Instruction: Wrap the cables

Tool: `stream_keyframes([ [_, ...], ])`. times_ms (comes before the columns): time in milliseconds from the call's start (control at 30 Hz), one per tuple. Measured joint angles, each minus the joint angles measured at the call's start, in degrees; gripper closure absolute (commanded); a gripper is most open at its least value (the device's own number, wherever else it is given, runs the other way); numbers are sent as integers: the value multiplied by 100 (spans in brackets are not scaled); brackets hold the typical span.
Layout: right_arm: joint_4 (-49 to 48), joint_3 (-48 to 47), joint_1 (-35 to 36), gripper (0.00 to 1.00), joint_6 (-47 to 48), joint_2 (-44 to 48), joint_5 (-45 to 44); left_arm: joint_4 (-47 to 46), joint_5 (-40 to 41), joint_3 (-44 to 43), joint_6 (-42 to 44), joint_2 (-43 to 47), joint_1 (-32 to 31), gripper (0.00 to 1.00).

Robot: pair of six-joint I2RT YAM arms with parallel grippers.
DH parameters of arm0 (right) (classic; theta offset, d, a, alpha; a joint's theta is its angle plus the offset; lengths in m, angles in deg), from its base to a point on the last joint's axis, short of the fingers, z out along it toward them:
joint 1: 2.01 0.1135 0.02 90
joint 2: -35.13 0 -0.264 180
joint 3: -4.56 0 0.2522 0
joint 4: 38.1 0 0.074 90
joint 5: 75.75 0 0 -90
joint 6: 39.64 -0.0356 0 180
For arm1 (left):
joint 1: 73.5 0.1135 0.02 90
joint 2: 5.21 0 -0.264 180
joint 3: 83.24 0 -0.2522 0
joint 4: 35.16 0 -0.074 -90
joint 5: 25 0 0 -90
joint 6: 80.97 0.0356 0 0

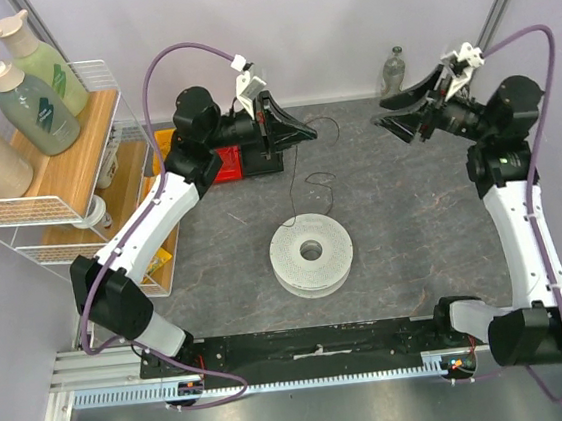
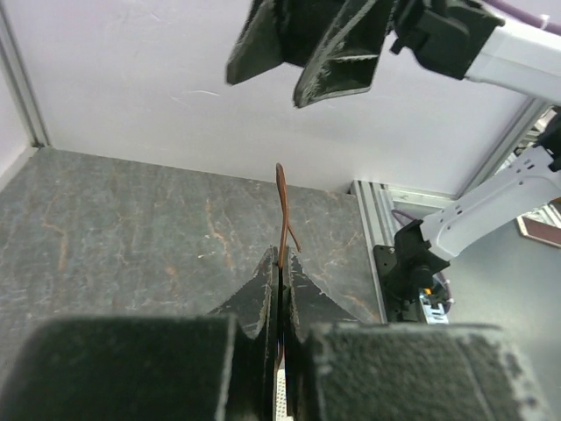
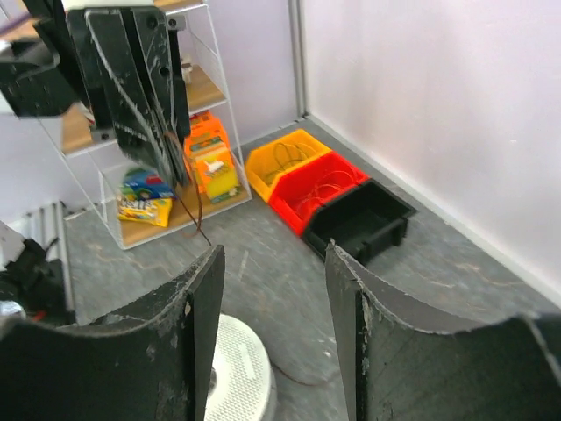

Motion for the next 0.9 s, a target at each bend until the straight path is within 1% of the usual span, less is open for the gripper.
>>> stream_keyframes([
  [100,-402,0,437,43,-494,-258,-282,-157,-7,138,-214,24,-33,98],
  [300,-706,2,1266,45,-857,-481,-522,-450,-2,361,-553,155,-31,98],
  [500,-785,15,1759,55,-815,-485,-603,-678,0,483,-732,278,-28,98],
  [667,-634,28,1869,74,-634,-485,-634,-750,0,494,-833,278,13,98],
  [833,-450,57,1906,100,-494,-485,-737,-820,2,496,-898,278,70,98],
  [900,-431,66,1906,100,-470,-485,-756,-835,2,496,-918,278,79,98],
])
